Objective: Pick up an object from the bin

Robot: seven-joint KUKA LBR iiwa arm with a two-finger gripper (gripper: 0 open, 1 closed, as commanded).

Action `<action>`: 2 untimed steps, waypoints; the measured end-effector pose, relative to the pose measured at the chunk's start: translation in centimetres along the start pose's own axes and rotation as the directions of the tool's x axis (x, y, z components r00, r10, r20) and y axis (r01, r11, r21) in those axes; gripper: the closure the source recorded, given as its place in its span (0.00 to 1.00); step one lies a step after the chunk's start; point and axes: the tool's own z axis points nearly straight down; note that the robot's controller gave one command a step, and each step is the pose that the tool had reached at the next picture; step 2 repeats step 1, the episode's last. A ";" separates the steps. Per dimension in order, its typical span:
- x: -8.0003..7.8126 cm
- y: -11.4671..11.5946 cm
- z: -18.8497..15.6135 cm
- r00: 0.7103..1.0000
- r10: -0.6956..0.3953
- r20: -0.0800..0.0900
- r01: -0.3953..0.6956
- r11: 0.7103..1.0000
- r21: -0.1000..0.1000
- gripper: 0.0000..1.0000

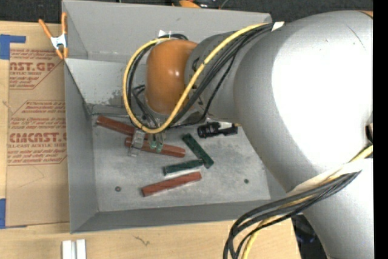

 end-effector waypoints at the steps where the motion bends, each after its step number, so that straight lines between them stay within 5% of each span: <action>1: 4.3 -3.2 -14.8 1.000 -0.028 -0.001 0.028 1.000 0.000 1.00; 2: 4.3 -3.2 -14.8 1.000 -0.028 -0.001 0.028 1.000 0.000 1.00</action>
Offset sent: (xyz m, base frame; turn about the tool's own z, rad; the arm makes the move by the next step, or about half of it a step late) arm -0.0527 -0.0190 0.1438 -0.0282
